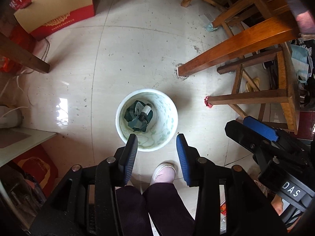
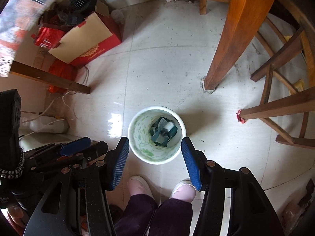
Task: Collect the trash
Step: 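Open the left tool over the bucket while the right tool releases the teal bag, then move both open tools back toward the table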
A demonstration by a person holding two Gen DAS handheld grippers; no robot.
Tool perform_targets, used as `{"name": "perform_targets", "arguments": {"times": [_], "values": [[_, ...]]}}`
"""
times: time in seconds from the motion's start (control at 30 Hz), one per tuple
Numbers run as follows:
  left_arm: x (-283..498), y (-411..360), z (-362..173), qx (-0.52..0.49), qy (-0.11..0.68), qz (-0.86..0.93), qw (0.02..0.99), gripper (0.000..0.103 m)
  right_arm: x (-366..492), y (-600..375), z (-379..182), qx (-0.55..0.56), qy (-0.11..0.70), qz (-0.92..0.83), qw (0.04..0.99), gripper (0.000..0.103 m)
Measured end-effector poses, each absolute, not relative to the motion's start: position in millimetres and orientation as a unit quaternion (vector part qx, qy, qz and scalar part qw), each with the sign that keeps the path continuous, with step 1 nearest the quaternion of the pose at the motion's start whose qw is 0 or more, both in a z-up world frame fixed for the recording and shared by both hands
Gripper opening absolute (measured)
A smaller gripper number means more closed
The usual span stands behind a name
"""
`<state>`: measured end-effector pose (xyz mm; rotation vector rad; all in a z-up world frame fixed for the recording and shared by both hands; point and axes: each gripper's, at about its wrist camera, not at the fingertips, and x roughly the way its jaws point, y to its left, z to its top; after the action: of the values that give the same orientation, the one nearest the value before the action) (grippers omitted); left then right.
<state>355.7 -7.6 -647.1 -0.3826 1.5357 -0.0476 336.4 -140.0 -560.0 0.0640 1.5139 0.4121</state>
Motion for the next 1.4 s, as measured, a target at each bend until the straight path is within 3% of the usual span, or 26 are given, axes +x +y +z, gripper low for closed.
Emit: {"name": "perform_targets", "arguments": {"times": [0.53, 0.97, 1.27, 1.33, 1.4], "values": [[350, 21, -387, -0.152, 0.600, 0.006, 0.785, 0.039, 340, -133, -338, 0.019, 0.597, 0.203, 0.776, 0.051], [315, 45, -165, -0.096, 0.453, -0.015, 0.886, 0.039, 307, -124, -133, 0.059, 0.447, 0.192, 0.872, 0.051], [280, 65, -62, -0.070, 0.354, -0.020, 0.932, 0.048, 277, -116, -30, 0.052, 0.332, 0.173, 0.926, 0.052], [274, 69, -45, -0.072, 0.333, -0.021, 0.940, 0.057, 273, -116, -16, 0.048, 0.310, 0.169, 0.934, 0.055], [271, 72, -33, -0.074, 0.317, -0.022, 0.945, 0.061, 269, -117, -4, 0.045, 0.287, 0.161, 0.943, 0.067]]}}
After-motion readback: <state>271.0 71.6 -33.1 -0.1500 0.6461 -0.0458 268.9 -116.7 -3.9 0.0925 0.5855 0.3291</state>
